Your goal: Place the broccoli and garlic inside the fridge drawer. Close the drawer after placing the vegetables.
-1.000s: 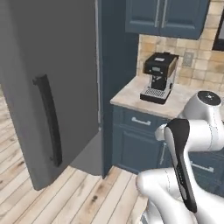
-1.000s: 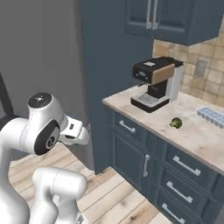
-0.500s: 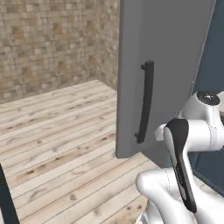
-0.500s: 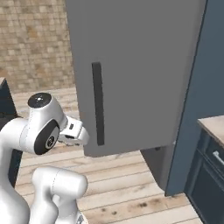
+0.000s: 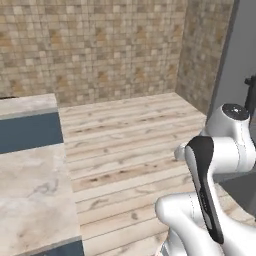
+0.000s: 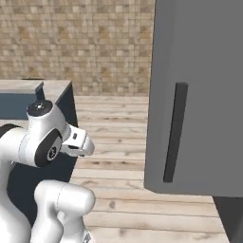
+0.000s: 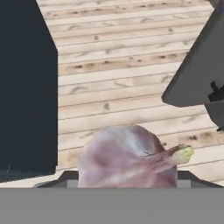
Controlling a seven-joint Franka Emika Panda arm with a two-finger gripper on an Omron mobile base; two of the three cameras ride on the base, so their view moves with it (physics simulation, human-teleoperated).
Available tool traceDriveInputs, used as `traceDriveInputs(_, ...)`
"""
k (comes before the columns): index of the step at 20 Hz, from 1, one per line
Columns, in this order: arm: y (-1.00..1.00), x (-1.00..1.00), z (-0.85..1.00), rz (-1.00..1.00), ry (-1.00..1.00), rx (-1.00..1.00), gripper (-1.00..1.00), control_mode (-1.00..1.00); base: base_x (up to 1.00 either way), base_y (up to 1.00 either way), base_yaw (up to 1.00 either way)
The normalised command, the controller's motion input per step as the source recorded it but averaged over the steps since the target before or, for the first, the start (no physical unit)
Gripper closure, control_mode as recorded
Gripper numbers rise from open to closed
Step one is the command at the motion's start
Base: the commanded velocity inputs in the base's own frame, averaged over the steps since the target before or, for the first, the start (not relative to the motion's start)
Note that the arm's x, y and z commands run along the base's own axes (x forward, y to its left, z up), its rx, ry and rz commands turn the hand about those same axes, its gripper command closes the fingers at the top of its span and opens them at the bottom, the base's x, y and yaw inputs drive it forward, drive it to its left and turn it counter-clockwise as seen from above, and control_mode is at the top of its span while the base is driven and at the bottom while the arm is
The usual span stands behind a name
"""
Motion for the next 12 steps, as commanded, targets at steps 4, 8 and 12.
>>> traceDriveInputs(4,0.00,0.00,0.00,0.00,0.00,0.00,1.00,1.00,0.98,0.06,0.00)
traceDriveInputs(8,0.00,0.00,0.00,0.00,0.00,0.00,1.00,1.00,0.78,0.36,-0.06)
traceDriveInputs(12,0.00,0.00,0.00,0.00,0.00,0.00,1.00,1.00,0.84,0.36,-0.32)
